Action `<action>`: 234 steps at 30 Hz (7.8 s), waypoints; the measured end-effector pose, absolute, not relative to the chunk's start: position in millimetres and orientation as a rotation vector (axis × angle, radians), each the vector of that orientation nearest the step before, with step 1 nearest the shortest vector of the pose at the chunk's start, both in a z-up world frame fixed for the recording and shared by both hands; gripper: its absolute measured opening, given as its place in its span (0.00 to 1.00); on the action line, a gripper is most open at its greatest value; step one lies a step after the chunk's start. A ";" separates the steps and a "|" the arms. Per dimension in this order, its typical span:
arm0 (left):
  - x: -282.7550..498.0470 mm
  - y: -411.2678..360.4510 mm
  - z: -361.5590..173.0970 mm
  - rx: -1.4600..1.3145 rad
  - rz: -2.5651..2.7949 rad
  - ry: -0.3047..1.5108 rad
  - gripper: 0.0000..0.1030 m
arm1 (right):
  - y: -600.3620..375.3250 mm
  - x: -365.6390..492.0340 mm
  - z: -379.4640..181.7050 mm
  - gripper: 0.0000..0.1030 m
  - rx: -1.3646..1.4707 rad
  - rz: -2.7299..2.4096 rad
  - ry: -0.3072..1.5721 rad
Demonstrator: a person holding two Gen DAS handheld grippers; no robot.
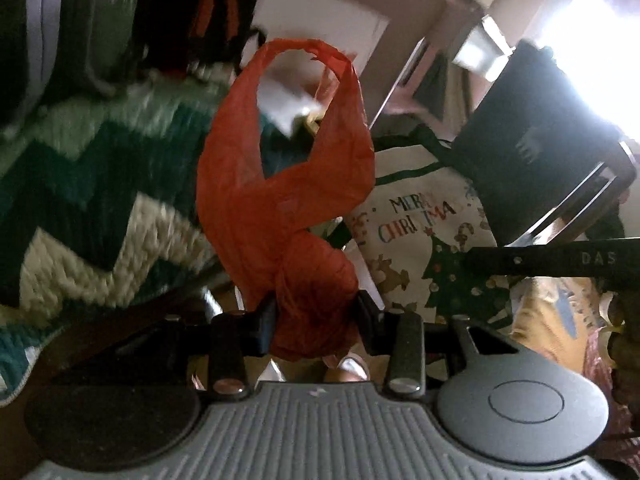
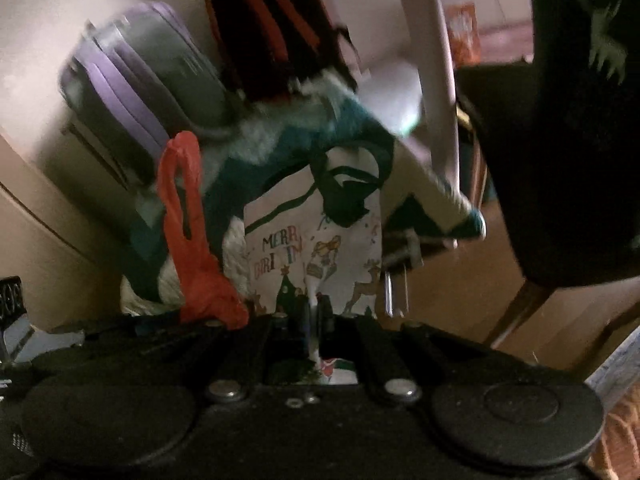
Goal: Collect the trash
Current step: 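Lift both bags out from under the quilt and carry them over the green bin, then open both grippers to drop the bags into the green bin, then swing both open grippers back down toward the trash pile, then grasp a brown wrapper with the left gripper while the right grasps a white tissue, then lift wrapper and tissue and carry them over the green bin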
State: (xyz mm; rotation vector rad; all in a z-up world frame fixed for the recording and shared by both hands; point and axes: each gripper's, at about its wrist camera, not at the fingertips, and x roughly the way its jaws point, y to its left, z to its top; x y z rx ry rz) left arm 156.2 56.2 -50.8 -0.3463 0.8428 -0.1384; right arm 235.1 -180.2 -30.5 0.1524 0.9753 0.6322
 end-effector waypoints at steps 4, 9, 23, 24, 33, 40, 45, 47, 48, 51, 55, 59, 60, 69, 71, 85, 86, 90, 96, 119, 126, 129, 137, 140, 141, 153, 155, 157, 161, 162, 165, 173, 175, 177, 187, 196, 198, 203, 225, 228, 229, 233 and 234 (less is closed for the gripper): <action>145.7 47.8 -17.9 -0.339 -0.151 0.799 0.38 | -194.2 226.5 1.0 0.02 0.160 0.654 0.886; 147.0 36.1 23.3 -0.311 -0.173 0.745 0.38 | -210.0 223.2 47.2 0.02 0.135 0.660 0.770; 203.1 -30.2 132.1 -0.241 -0.291 0.563 0.38 | -274.2 241.0 149.1 0.01 0.093 0.559 0.512; 208.8 -35.8 140.7 -0.234 -0.299 0.552 0.38 | -280.1 245.8 156.7 0.01 0.094 0.544 0.495; 274.4 -116.2 209.2 -0.137 -0.392 0.485 0.38 | -339.2 297.0 206.6 0.01 0.078 0.378 0.391; 334.6 -186.1 211.9 -0.057 -0.459 0.512 0.38 | -394.1 353.9 200.7 0.01 0.095 0.254 0.414; 378.1 -230.4 192.6 -0.020 -0.486 0.568 0.38 | -419.0 385.0 174.4 0.01 0.121 0.225 0.473; 393.4 -243.9 178.2 -0.003 -0.488 0.604 0.38 | -424.4 398.0 159.6 0.01 0.127 0.224 0.511; 400.1 -249.2 171.2 0.003 -0.491 0.621 0.38 | -425.6 403.4 153.2 0.01 0.126 0.222 0.529; 415.5 -262.9 151.7 0.026 -0.494 0.668 0.39 | -428.8 416.2 132.1 0.01 0.121 0.231 0.580; 422.9 -275.7 133.7 0.055 -0.496 0.718 0.39 | -432.8 427.0 118.6 0.02 0.125 0.251 0.622; 429.5 -281.7 118.8 0.076 -0.501 0.775 0.39 | -431.6 434.1 110.8 0.05 0.121 0.272 0.659; 431.7 -282.2 116.4 0.077 -0.501 0.790 0.39 | -431.1 435.6 110.8 0.09 0.125 0.275 0.669; 440.6 -280.6 119.0 0.042 -0.491 0.820 0.56 | -437.0 435.2 118.0 0.35 0.140 0.240 0.653; 436.8 -278.4 120.8 0.028 -0.493 0.808 0.60 | -439.5 430.0 120.2 0.35 0.145 0.245 0.649; 376.0 -249.8 157.4 0.015 -0.463 0.729 0.62 | -423.7 357.1 155.7 0.47 0.097 0.326 0.602; 369.8 -246.2 161.0 0.012 -0.462 0.723 0.62 | -420.8 350.5 159.1 0.48 0.093 0.336 0.597; 343.4 -232.6 174.9 0.017 -0.444 0.697 0.68 | -409.8 321.3 174.1 0.51 0.083 0.370 0.568; 302.4 -207.0 187.5 0.015 -0.424 0.670 0.74 | -394.6 283.4 187.1 0.53 0.080 0.422 0.547; 200.0 -43.5 140.0 -0.065 -0.179 0.653 0.98 | -253.7 213.3 139.7 0.55 0.027 0.710 0.634; 189.4 11.7 84.0 -0.116 -0.107 0.701 0.99 | -198.4 218.0 76.4 0.55 0.002 0.739 0.771; 188.8 35.7 50.0 -0.144 -0.075 0.731 0.99 | -176.0 224.0 42.3 0.55 -0.012 0.705 0.809; 200.8 90.2 -45.6 -0.234 0.009 0.833 0.99 | -134.6 256.1 -60.1 0.55 0.025 0.621 1.021; 209.7 97.8 -82.2 -0.216 0.036 0.877 0.99 | -123.5 269.9 -95.9 0.55 0.041 0.564 1.089; 212.6 99.6 -95.1 -0.209 0.043 0.892 0.99 | -121.7 273.2 -106.4 0.55 0.045 0.547 1.106; 251.7 123.0 -272.8 -0.270 0.107 1.207 0.99 | -89.6 348.6 -283.4 0.55 0.141 0.316 1.438; 258.3 128.5 -300.9 -0.287 0.120 1.257 0.99 | -88.9 356.5 -309.2 0.55 0.126 0.279 1.467; 263.6 132.2 -325.3 -0.292 0.124 1.292 0.99 | -91.4 363.3 -336.7 0.55 0.133 0.248 1.513; 273.5 139.0 -374.0 -0.327 0.119 1.354 0.99 | -101.3 370.3 -397.6 0.55 0.143 0.154 1.599; 275.9 139.7 -387.8 -0.331 0.119 1.371 0.99 | -103.2 370.1 -413.2 0.55 0.136 0.136 1.625; 281.9 139.3 -426.3 -0.330 0.125 1.435 0.99 | -107.3 371.3 -450.4 0.55 0.153 0.083 1.691; 285.2 124.9 -500.4 -0.338 0.109 1.533 0.98 | -111.7 375.8 -525.2 0.55 0.179 0.028 1.760; 283.9 123.5 -513.6 -0.344 0.114 1.548 0.98 | -112.2 376.6 -539.5 0.55 0.170 0.008 1.770; 282.7 123.8 -524.9 -0.361 0.125 1.568 0.98 | -113.7 375.7 -551.7 0.55 0.151 -0.008 1.777; 284.8 136.1 -553.0 -0.505 0.181 1.567 0.88 | -110.7 364.2 -574.1 0.53 0.072 -0.032 1.773; 279.5 147.2 -569.5 -0.609 0.222 1.586 0.56 | -95.4 351.7 -579.1 0.53 0.024 -0.036 1.772; 279.1 148.6 -571.8 -0.618 0.221 1.589 0.49 | -92.5 353.6 -578.1 0.49 0.012 -0.031 1.776; 275.3 149.8 -572.3 -0.659 0.227 1.575 0.42 | -92.0 359.3 -575.8 0.12 -0.001 -0.025 1.770; 270.5 124.6 -426.6 -0.664 0.189 1.392 0.29 | -63.6 336.5 -407.2 0.03 0.040 0.191 1.597; 259.0 124.7 -383.7 -0.645 0.190 1.331 0.29 | -62.9 324.9 -367.5 0.03 0.045 0.258 1.540; 253.9 127.7 -365.6 -0.643 0.190 1.311 0.29 | -64.9 321.3 -352.6 0.03 0.044 0.284 1.532; 230.9 132.5 -310.5 -0.646 0.206 1.235 0.29 | -69.8 303.2 -302.9 0.03 0.035 0.377 1.444; 227.7 133.1 -298.4 -0.645 0.203 1.212 0.29 | -71.6 298.6 -291.4 0.03 0.034 0.400 1.420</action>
